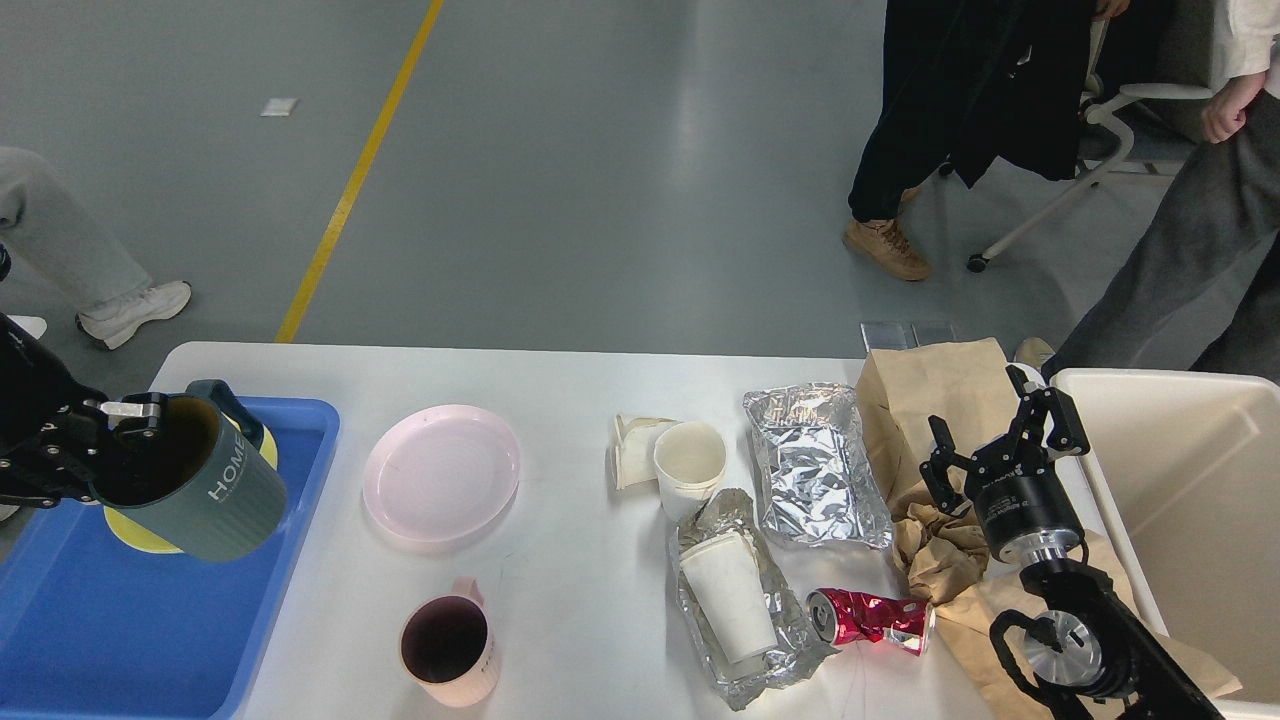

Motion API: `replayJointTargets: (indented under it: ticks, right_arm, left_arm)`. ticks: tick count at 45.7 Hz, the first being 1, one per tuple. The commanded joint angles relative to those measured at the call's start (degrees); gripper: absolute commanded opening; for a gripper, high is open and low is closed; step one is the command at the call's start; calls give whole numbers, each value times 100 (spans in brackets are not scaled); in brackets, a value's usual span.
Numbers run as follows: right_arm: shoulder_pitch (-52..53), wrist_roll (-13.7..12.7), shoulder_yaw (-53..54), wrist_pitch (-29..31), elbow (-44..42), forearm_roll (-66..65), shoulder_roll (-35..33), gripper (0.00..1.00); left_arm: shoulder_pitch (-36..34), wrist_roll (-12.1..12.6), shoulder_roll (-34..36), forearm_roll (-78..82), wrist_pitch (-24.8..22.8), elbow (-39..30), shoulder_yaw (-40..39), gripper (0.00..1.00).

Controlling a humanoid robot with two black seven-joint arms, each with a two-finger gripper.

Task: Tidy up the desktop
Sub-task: 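Carry the green mug to the tray corner nearest the left arm, then release the green mug and withdraw the left gripper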

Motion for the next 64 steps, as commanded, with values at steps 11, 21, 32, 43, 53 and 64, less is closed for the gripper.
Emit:
replayJointTargets:
  ticks: [11, 21, 32, 43, 53, 64]
  right_arm:
    - [0, 0, 0, 0, 5, -2, -3, 100]
    - [0, 0, 0, 0, 5, -2, 5, 100]
    - [0, 0, 0, 0, -4, -2, 5, 100]
    - [0, 0, 0, 0, 4, -2, 5, 100]
    - [0, 0, 0, 0, 5, -2, 5, 100]
    - [0, 0, 0, 0, 5, -2, 5, 100]
  left_arm:
    - [3768, 87, 1693, 1093, -206, 3483, -2235, 0]
    - [6572, 43, 1510, 1348, -127, 5409, -4433, 0]
    - [7769, 16, 797, 1392, 216, 6113, -5216, 0]
    - [8033, -54, 744, 1489, -241, 6149, -5261, 0]
    - [8165, -71, 727, 1612, -259, 6184, -5296, 0]
    - [8253, -63, 569, 1559, -197, 6333, -5340, 2]
